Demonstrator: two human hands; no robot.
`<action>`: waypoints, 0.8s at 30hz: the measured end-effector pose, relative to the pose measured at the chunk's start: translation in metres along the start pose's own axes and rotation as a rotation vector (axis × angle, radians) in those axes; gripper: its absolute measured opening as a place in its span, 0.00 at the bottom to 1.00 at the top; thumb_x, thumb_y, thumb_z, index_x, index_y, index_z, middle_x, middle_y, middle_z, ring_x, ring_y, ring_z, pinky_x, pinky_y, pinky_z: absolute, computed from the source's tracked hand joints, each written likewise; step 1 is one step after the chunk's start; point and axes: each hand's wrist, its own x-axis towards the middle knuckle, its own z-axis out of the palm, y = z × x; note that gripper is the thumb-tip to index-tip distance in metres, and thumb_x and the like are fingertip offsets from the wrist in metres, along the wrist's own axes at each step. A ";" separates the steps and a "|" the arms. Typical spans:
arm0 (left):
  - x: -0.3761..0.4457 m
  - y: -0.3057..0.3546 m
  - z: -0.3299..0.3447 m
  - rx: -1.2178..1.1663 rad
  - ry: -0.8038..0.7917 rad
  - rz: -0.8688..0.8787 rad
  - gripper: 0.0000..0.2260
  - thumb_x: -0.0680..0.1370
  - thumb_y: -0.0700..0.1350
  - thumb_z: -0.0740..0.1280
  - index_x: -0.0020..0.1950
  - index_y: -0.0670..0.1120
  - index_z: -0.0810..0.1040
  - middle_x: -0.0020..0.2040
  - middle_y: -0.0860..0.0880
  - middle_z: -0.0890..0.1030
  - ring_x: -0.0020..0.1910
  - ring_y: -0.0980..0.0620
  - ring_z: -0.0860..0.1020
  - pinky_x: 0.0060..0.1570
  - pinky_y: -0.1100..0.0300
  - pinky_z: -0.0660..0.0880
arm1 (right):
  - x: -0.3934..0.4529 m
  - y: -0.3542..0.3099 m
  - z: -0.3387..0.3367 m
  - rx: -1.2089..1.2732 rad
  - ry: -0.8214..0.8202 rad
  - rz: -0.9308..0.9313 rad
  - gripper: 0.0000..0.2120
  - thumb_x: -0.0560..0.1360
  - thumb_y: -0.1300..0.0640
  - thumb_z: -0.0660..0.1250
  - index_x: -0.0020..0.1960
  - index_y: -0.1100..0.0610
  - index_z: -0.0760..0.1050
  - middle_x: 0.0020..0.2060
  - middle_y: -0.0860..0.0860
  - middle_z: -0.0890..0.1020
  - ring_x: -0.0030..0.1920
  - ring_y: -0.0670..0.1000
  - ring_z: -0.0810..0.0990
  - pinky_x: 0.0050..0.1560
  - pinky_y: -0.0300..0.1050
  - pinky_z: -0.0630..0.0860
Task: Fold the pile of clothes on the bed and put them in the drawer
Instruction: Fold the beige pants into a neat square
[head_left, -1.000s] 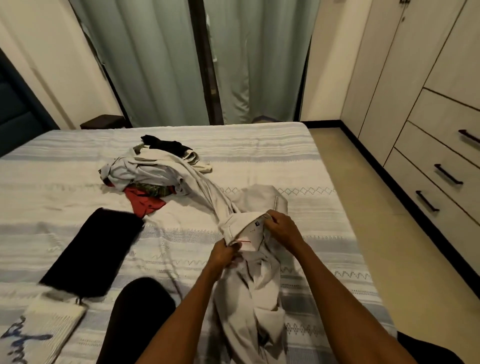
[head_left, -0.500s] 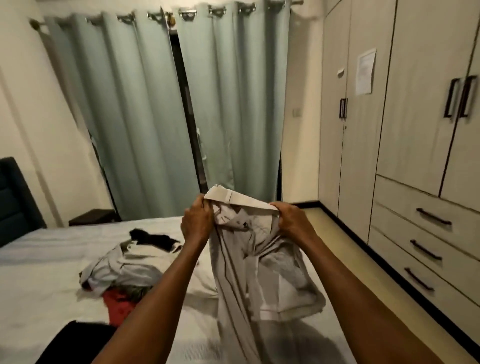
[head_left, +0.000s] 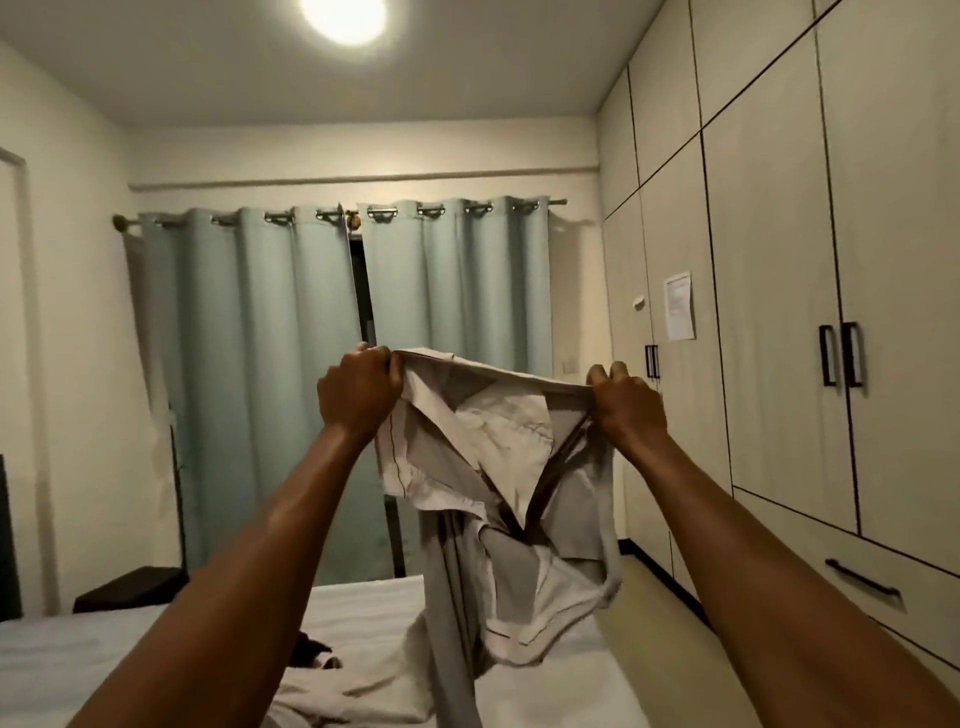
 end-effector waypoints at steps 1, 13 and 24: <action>0.007 0.001 -0.006 -0.004 0.003 -0.010 0.17 0.83 0.51 0.59 0.44 0.44 0.81 0.41 0.45 0.81 0.36 0.42 0.80 0.35 0.55 0.73 | 0.001 0.005 -0.003 -0.015 -0.003 0.035 0.14 0.79 0.58 0.62 0.64 0.56 0.68 0.58 0.58 0.75 0.54 0.63 0.80 0.47 0.52 0.76; 0.003 -0.058 -0.012 -0.083 -0.258 -0.181 0.07 0.79 0.43 0.64 0.54 0.43 0.78 0.48 0.39 0.82 0.43 0.39 0.79 0.42 0.51 0.76 | 0.000 0.040 -0.012 0.777 0.137 0.484 0.13 0.81 0.60 0.58 0.57 0.57 0.80 0.54 0.60 0.83 0.53 0.62 0.80 0.47 0.46 0.71; -0.119 -0.054 0.042 -0.502 -0.797 -0.302 0.06 0.71 0.47 0.65 0.46 0.48 0.73 0.45 0.47 0.77 0.48 0.49 0.75 0.46 0.54 0.72 | 0.006 -0.037 -0.027 1.150 0.232 0.354 0.23 0.75 0.71 0.57 0.62 0.54 0.80 0.59 0.51 0.82 0.60 0.51 0.79 0.55 0.39 0.73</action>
